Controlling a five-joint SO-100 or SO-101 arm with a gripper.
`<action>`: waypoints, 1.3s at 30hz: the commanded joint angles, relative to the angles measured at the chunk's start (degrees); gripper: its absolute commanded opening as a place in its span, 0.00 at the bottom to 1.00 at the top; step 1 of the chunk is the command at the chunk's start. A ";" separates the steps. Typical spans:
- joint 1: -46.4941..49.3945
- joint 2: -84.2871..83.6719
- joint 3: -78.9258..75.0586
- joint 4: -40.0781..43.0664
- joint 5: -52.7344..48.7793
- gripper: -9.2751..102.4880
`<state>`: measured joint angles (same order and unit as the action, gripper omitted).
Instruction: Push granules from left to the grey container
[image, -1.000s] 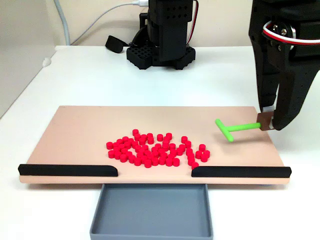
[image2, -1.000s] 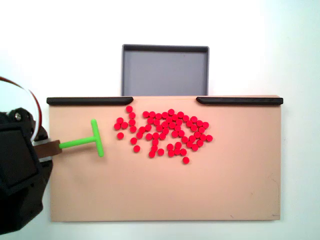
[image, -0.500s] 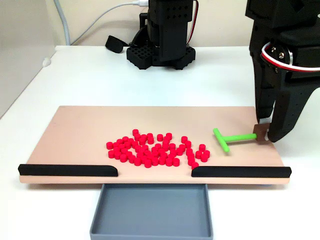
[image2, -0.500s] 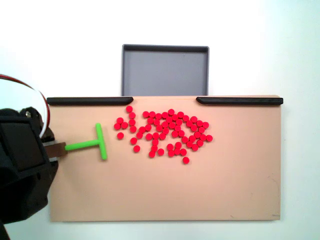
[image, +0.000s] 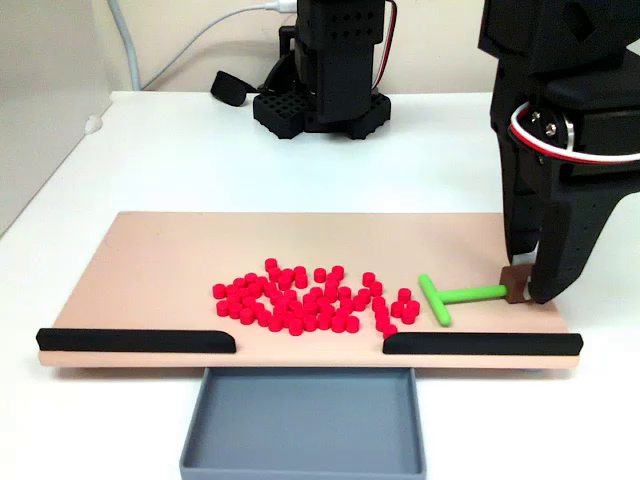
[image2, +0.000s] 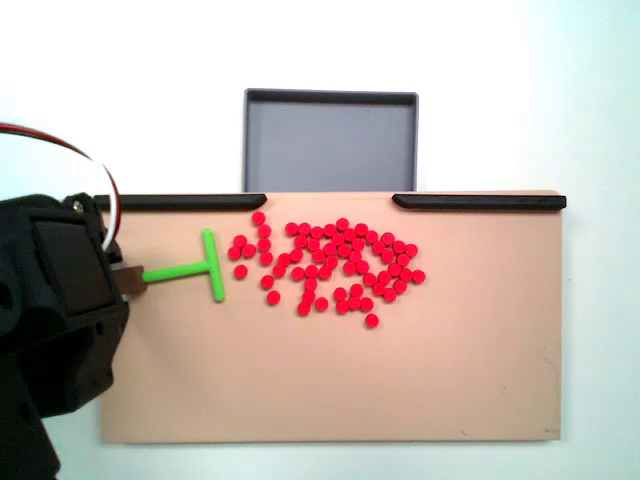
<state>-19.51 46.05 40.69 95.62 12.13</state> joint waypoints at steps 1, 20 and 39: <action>0.88 0.53 -1.85 0.18 -0.44 0.08; 2.64 -0.35 -1.85 0.18 -0.62 0.08; 3.69 0.09 -1.85 0.18 -2.11 0.08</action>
<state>-16.70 45.35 40.61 95.89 10.63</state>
